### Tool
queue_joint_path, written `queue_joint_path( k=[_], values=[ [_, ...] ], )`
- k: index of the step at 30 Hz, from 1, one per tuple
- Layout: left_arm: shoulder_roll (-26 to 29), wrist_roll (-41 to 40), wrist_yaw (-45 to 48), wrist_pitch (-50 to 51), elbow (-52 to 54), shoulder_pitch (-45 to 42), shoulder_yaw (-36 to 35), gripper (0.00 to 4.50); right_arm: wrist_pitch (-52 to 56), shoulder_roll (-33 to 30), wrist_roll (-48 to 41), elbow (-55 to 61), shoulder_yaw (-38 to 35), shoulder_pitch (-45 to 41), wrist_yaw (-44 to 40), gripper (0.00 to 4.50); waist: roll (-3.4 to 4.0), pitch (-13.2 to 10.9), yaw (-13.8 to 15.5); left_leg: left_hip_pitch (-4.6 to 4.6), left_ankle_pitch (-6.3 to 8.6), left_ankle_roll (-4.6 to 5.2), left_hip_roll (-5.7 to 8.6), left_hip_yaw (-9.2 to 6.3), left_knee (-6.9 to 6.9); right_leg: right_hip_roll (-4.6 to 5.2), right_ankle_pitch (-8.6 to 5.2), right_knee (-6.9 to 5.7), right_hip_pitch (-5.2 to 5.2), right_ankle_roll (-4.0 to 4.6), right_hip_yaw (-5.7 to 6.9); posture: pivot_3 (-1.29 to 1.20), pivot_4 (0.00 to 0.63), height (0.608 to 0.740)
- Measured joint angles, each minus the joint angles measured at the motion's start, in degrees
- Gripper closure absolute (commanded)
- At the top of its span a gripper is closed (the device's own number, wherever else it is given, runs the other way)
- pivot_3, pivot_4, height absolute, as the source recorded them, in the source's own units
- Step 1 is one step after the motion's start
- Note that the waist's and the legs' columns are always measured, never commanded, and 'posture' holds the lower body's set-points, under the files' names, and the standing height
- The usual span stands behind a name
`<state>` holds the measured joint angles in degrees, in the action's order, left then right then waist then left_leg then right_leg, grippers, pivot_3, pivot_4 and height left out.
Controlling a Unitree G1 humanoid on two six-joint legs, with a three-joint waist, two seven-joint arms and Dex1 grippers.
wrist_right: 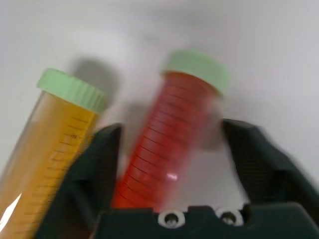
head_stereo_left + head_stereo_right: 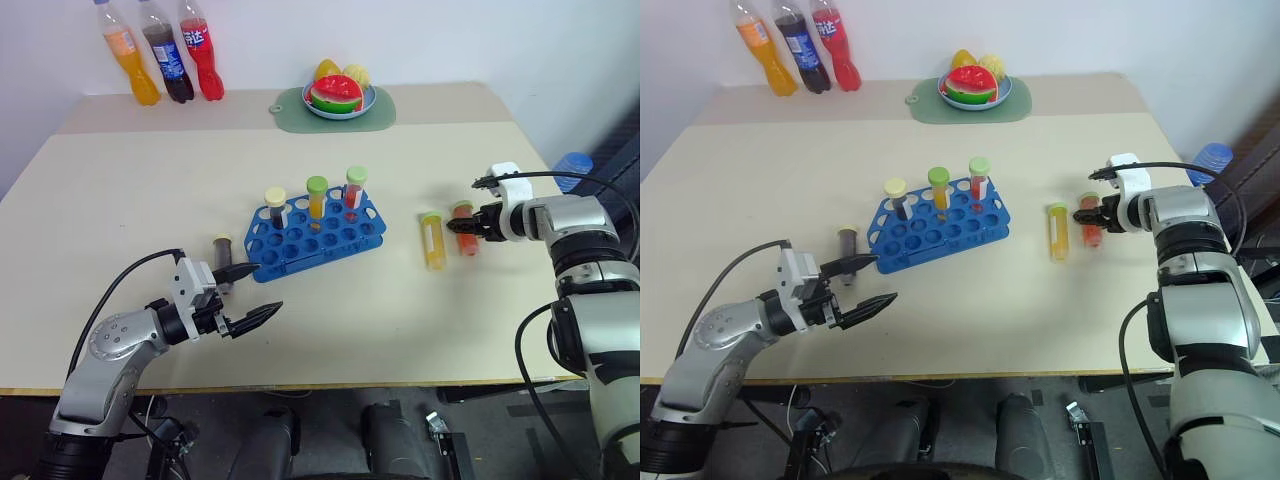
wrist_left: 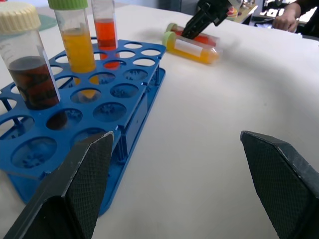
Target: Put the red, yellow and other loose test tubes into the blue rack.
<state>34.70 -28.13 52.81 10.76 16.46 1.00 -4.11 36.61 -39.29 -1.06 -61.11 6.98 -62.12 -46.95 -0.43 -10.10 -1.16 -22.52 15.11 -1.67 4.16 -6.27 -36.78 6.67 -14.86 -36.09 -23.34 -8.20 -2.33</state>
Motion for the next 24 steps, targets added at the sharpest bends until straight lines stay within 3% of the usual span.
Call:
queue_joint_path(
  k=[2,9,14,17,24],
  values=[
    [0.00,0.02,-0.11,-0.01,0.00,0.06,0.00,0.25,-0.94,0.05,0.94,-1.05,0.09,-0.41,-0.35,3.66,0.00,0.00,0.01,0.00,0.00,0.00,0.00,0.00,0.00,0.00,0.00,0.00,0.00,0.00,0.00,0.00,0.150,0.740],
    [-0.03,0.15,-0.28,-0.35,-0.04,0.11,0.00,0.25,-7.11,-0.25,2.78,-4.11,-0.83,-1.00,1.42,3.70,0.05,-0.03,0.01,0.00,0.00,0.00,0.01,0.01,0.00,0.01,0.00,-0.01,0.00,0.00,-0.01,0.00,0.150,0.740],
    [-0.06,0.39,-0.31,-1.12,-0.80,0.05,-0.03,0.25,-17.34,-0.87,-2.74,-0.91,-9.56,-0.93,0.73,3.70,0.29,-0.18,-0.05,0.00,0.00,0.00,0.01,0.02,0.01,0.00,0.00,-0.01,-0.01,0.00,-0.02,0.00,0.150,0.740],
    [-0.12,0.57,-0.27,-1.34,-1.08,-0.82,0.02,0.25,-17.96,-0.17,-7.51,7.76,-13.74,0.48,-1.83,3.70,0.35,-0.22,-0.18,0.01,0.00,0.00,-0.02,0.00,0.03,-0.05,0.00,-0.04,-0.02,-0.01,-0.01,0.00,0.150,0.740],
    [0.04,0.65,0.84,-1.75,-2.43,-1.24,-0.16,0.25,-13.26,8.59,-21.04,46.49,-16.99,24.70,-5.24,3.70,0.36,-0.22,0.40,-0.02,0.00,0.00,-0.04,-0.09,0.02,0.03,0.00,-0.07,-0.04,-0.01,-0.02,0.00,0.150,0.740]
  ],
)
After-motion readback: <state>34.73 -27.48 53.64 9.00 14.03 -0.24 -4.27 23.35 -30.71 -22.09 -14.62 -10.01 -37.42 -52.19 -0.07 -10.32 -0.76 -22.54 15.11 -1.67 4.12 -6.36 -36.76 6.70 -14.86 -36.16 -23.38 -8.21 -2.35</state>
